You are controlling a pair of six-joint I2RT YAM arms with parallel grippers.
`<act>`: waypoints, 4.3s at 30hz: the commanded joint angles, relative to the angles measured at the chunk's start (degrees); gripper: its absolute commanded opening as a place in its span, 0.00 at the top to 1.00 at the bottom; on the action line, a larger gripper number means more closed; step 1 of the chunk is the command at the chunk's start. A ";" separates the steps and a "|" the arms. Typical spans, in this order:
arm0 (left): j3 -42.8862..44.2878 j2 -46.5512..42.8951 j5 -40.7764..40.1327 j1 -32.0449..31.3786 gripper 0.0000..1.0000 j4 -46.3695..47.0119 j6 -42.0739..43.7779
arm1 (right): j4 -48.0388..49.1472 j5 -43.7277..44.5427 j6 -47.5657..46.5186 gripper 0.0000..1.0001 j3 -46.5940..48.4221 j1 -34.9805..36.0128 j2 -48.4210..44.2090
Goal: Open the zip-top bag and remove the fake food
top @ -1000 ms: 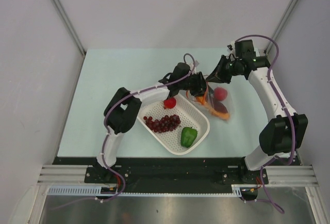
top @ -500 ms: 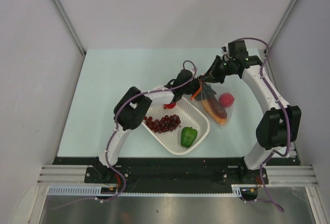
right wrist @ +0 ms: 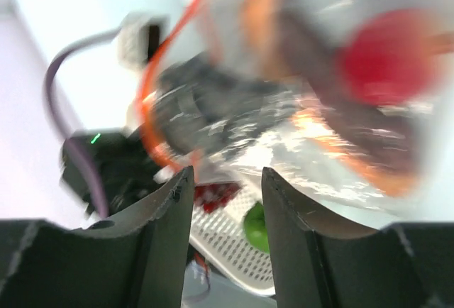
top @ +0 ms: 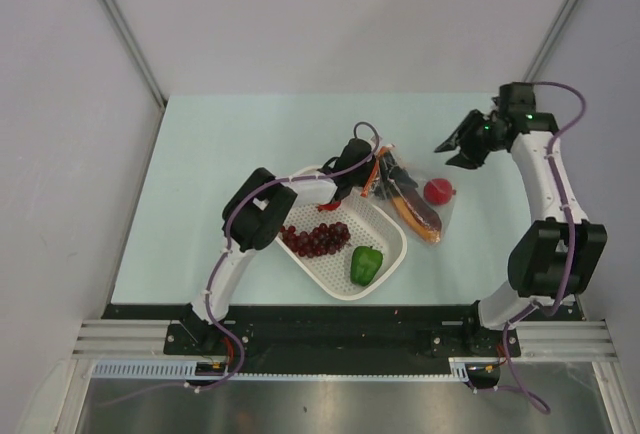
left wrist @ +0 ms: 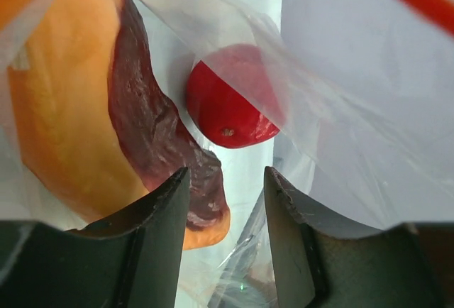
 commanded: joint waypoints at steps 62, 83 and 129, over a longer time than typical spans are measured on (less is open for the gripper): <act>6.78 9.69 1.35 -2.65 0.28 1.36 -4.37 | 9.54 -13.57 8.78 0.65 -14.41 1.54 14.37; 8.54 3.46 4.07 -1.42 0.97 -5.39 5.81 | 5.67 -7.95 -4.57 0.58 -15.74 -8.74 12.70; 15.22 -7.62 1.53 3.23 1.00 -37.47 33.48 | 12.79 7.35 -4.75 1.00 -10.20 -11.38 14.81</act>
